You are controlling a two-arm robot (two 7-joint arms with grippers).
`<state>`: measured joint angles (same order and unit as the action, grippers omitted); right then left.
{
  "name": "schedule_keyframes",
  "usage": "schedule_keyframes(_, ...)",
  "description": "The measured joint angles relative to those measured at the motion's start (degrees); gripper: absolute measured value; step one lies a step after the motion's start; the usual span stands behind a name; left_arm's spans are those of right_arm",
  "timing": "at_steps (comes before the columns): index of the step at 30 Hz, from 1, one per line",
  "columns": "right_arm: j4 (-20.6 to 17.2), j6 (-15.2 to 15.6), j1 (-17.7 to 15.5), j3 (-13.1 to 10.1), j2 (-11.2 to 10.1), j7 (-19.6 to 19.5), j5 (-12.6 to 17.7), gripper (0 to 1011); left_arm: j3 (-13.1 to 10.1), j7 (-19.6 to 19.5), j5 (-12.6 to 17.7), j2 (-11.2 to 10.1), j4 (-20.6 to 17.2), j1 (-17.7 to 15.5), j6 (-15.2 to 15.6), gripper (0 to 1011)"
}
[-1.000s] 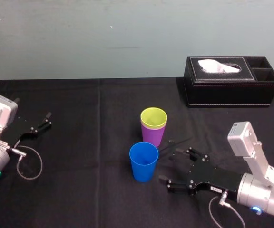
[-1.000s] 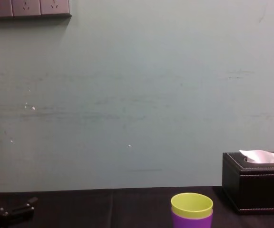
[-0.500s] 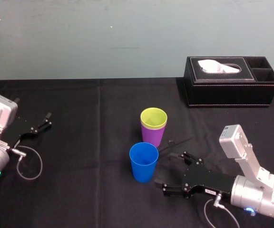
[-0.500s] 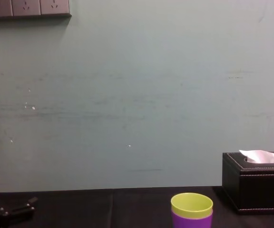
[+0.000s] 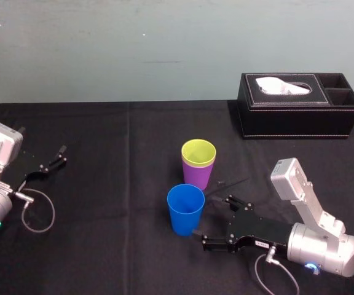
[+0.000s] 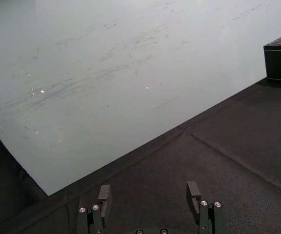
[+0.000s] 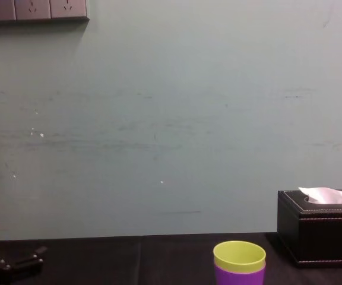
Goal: Stack the three plastic cups sequentially using one hand.
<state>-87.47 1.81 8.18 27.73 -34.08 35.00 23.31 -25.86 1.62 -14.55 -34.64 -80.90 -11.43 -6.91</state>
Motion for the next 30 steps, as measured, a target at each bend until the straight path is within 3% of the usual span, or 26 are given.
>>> schedule_keyframes(16,2.6,1.0,3.9,2.2,2.8,0.6,-0.2,1003,0.0,0.0,0.0,0.0,0.0,0.0,0.0,1010)
schedule_keyframes(30,6.9,2.0,7.9,4.6,6.1,0.2,-1.7,1003,0.0,0.0,0.0,0.0,0.0,0.0,0.0,1010)
